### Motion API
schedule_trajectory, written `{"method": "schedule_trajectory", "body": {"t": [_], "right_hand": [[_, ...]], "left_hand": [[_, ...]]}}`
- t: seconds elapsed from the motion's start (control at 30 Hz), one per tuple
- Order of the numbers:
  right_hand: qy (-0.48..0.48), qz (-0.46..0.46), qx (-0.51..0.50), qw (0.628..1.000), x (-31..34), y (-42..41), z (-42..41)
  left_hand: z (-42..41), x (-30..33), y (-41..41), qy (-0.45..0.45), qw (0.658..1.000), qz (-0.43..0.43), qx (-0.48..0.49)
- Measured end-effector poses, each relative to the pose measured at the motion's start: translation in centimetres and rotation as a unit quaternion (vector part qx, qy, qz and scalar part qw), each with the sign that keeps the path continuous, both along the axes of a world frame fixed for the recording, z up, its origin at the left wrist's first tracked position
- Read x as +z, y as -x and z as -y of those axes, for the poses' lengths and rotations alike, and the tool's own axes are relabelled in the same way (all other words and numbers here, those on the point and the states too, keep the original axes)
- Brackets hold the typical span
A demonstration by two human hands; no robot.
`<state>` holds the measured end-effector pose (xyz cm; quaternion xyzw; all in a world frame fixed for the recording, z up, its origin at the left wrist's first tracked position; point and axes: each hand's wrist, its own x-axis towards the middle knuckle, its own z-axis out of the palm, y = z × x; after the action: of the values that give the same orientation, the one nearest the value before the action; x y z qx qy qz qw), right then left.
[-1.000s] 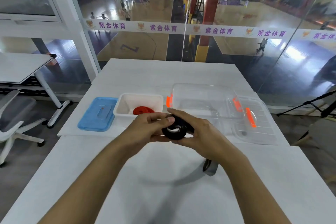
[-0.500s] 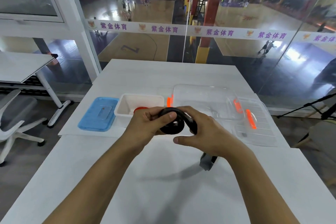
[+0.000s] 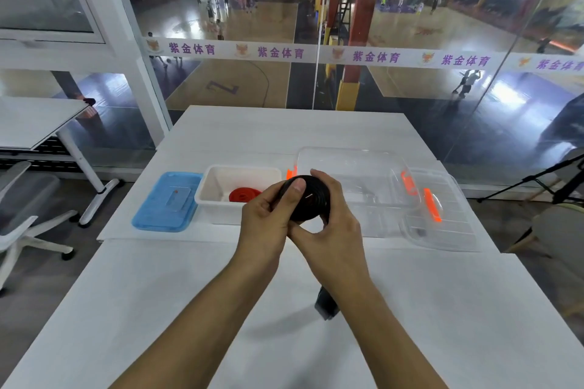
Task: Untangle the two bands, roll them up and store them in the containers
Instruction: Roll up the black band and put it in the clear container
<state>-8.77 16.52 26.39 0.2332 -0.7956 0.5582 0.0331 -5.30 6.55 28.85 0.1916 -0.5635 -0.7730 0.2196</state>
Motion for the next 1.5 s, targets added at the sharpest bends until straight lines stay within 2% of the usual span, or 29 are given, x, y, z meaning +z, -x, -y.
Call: {"method": "schedule_trajectory", "body": {"t": [0.1,0.2,0.33,0.47,0.57,0.73,0.83,0.97,1.1,1.23,1.4,1.5], "right_hand": [[-0.035,-0.02,-0.001,0.999,0.1,0.4,-0.2],[-0.077,-0.02,0.092,0.993,1.2,1.9,-1.8],[-0.206,-0.051,0.208,0.955,4.7,3.9,-4.2],[-0.298,-0.07,0.248,0.919,7.9,4.0,-5.2],[-0.329,-0.093,0.243,0.908,9.2,3.7,-5.1],[-0.285,-0.087,0.197,0.934,8.8,3.8,-4.9],[-0.264,-0.065,0.155,0.95,7.7,3.1,-4.7],[-0.204,-0.057,0.107,0.971,6.1,1.1,-3.3],[-0.093,-0.074,0.036,0.992,3.9,-0.5,-1.1],[-0.096,-0.05,-0.001,0.994,2.5,-0.6,-0.1],[-0.083,-0.036,-0.026,0.996,2.2,-0.7,-0.3],[-0.112,-0.033,0.019,0.993,2.3,0.2,-0.9]], "left_hand": [[0.4,-0.1,-0.3,0.021,0.999,0.028,-0.025],[1.7,-0.3,-1.1,-0.003,0.995,0.037,-0.088],[3.6,0.6,-1.9,0.025,0.974,0.03,-0.222],[4.3,2.5,-1.8,0.119,0.948,0.038,-0.294],[4.4,3.7,-1.7,0.166,0.944,0.034,-0.285],[3.6,3.4,-1.6,0.13,0.974,0.009,-0.184],[3.0,3.1,-1.4,0.058,0.99,-0.017,-0.128],[2.6,3.5,-1.1,-0.029,0.996,-0.043,-0.077],[1.2,3.5,-0.8,-0.083,0.994,-0.045,-0.052],[0.6,2.8,-0.8,-0.062,0.998,-0.005,-0.009],[0.2,2.2,-1.6,-0.045,0.996,0.066,-0.051],[1.1,1.7,-2.0,-0.032,0.99,0.104,-0.085]]}}
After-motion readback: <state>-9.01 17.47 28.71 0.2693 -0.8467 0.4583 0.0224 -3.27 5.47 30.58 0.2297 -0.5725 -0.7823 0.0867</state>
